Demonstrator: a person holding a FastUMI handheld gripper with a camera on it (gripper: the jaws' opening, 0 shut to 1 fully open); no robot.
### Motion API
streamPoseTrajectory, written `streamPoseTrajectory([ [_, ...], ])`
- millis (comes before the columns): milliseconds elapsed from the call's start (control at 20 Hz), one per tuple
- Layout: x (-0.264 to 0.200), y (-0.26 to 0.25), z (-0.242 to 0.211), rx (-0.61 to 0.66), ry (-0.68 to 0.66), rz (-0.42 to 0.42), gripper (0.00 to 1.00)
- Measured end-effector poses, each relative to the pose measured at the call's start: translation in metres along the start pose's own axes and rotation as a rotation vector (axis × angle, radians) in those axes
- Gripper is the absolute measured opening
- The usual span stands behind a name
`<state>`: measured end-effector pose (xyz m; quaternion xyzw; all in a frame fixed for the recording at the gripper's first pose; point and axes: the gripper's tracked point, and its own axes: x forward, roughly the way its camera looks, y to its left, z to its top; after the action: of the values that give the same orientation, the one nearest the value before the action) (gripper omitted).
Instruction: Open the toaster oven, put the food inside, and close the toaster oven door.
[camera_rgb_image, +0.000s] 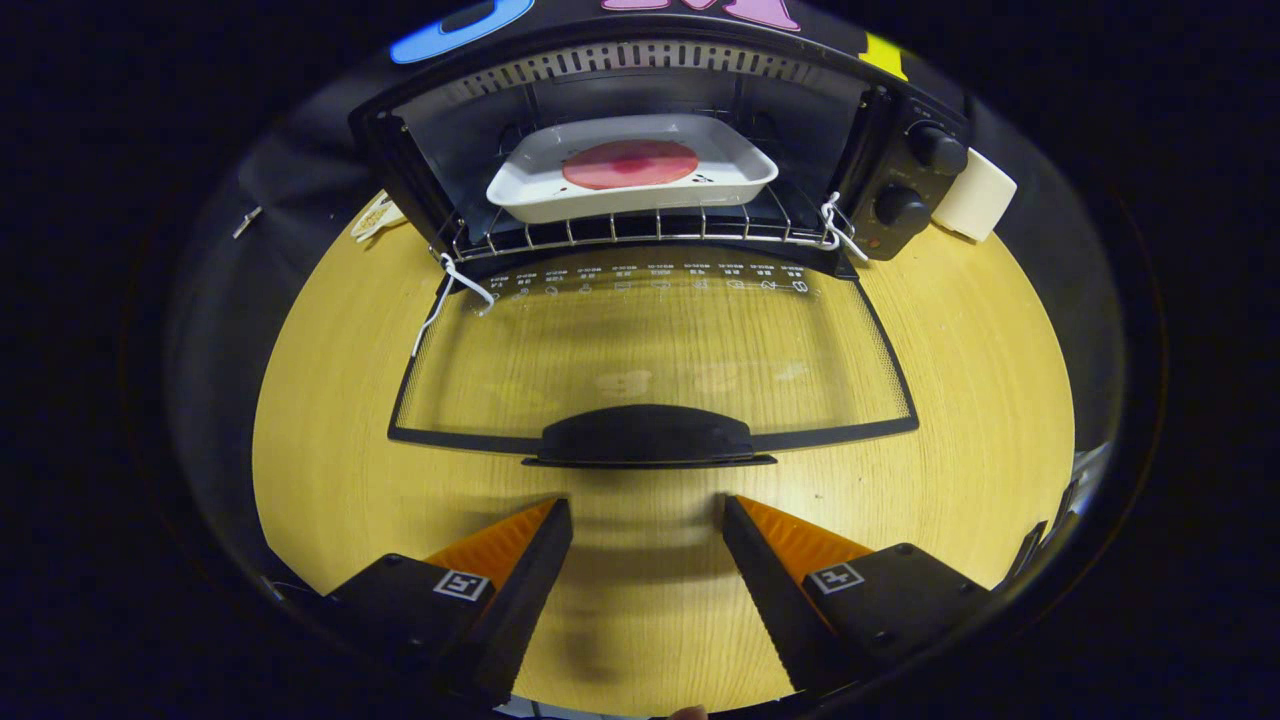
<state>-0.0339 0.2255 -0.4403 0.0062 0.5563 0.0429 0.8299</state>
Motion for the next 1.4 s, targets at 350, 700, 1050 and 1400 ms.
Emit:
streamPoseTrajectory([
  [350, 0.005, -0.002, 0.013, -0.017, -0.029, -0.026, 0.99],
  [700, -0.016, -0.002, 0.020, -0.007, -0.127, -0.010, 0.99],
  [1050, -0.051, 0.001, 0.041, 0.006, -0.252, 0.027, 0.99],
  [1400, -0.096, 0.002, 0.099, 0.023, -0.463, 0.065, 0.99],
])
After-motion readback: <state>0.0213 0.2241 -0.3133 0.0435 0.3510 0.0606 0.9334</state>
